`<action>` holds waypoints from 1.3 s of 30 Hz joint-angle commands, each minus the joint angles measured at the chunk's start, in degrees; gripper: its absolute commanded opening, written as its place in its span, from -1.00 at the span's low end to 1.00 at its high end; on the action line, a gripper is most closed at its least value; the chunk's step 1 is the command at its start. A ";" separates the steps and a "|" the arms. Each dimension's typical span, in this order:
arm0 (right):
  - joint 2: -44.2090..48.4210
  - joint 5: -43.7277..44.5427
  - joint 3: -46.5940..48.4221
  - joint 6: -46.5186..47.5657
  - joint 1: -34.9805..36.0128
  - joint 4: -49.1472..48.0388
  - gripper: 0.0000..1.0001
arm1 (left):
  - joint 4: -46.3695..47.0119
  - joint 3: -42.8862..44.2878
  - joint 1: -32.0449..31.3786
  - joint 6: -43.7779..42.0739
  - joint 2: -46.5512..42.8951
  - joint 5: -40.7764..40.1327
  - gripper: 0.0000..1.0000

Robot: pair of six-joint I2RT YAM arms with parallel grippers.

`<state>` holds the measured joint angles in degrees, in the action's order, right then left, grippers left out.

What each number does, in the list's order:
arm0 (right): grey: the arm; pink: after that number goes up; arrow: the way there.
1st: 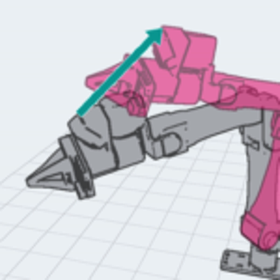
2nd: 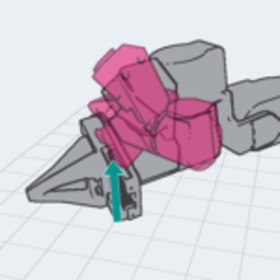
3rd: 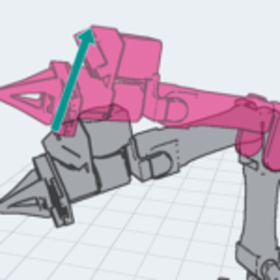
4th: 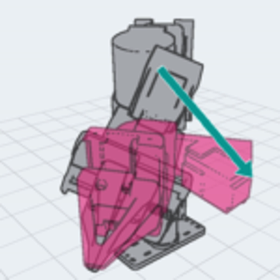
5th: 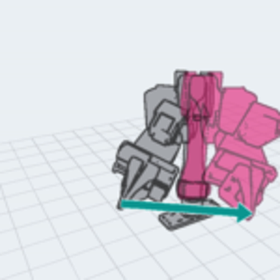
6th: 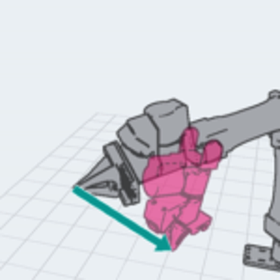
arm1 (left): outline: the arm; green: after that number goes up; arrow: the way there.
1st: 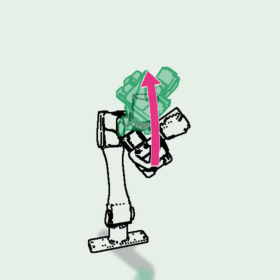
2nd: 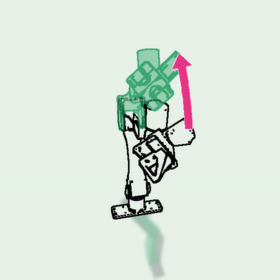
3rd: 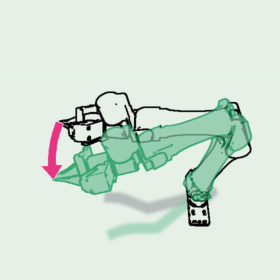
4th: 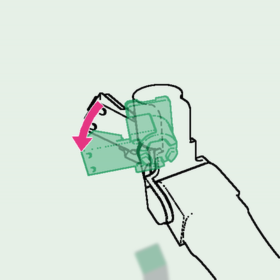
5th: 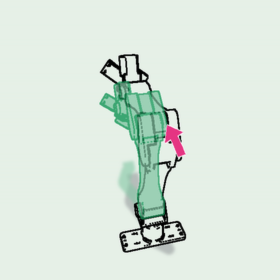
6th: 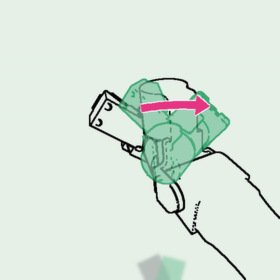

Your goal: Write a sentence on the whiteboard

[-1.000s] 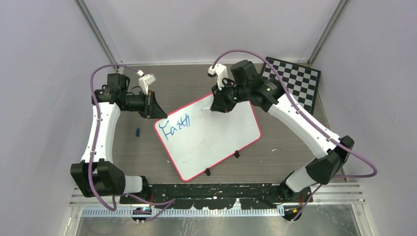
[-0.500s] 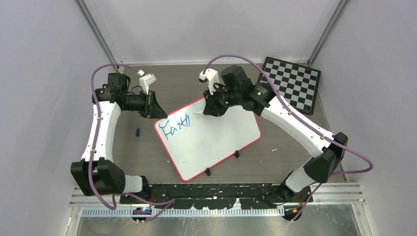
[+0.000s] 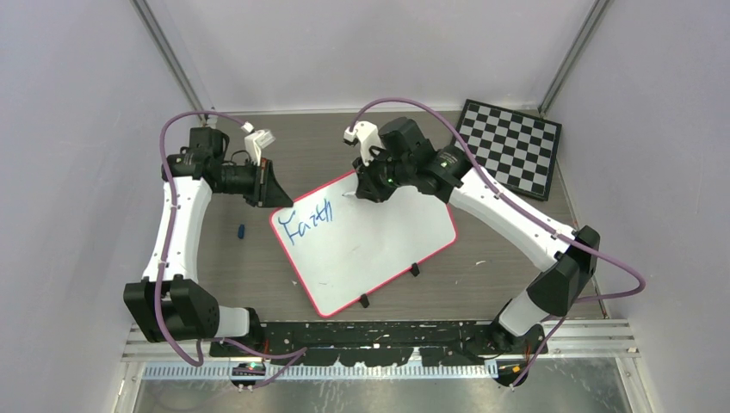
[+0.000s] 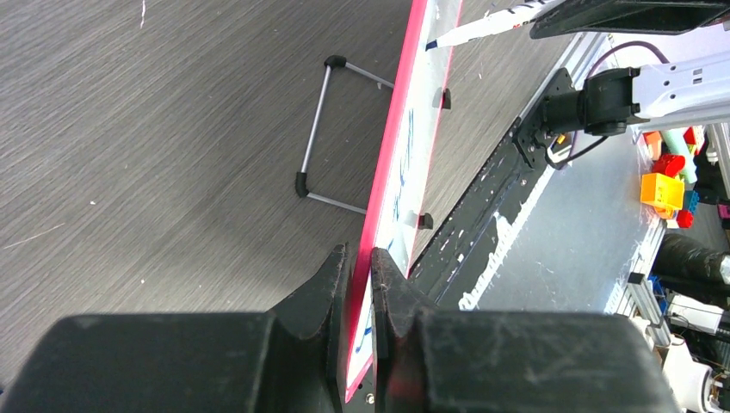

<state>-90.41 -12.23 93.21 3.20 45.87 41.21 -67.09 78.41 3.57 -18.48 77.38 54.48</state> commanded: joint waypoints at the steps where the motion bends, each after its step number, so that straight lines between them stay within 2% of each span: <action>1: -0.75 2.04 1.04 -0.21 0.19 -3.35 -1.00 | -3.40 -0.85 -2.56 -0.56 1.28 -0.87 -1.00; 20: 0.03 -1.47 -3.09 1.83 1.41 -2.88 -0.99 | -4.09 -0.63 -2.93 -1.40 1.51 -0.87 -1.00; 26: 1.11 -0.10 -4.26 3.21 1.33 -1.76 -0.99 | -4.41 -0.45 -3.04 -2.02 1.81 -0.64 -1.00; 39: 0.28 2.45 0.95 5.56 -1.02 0.36 -0.99 | -4.70 -0.18 -3.05 -2.22 2.04 -0.51 -1.00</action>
<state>-90.54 -13.91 90.78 6.85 46.06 42.61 -67.88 78.63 2.85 -20.23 77.97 53.56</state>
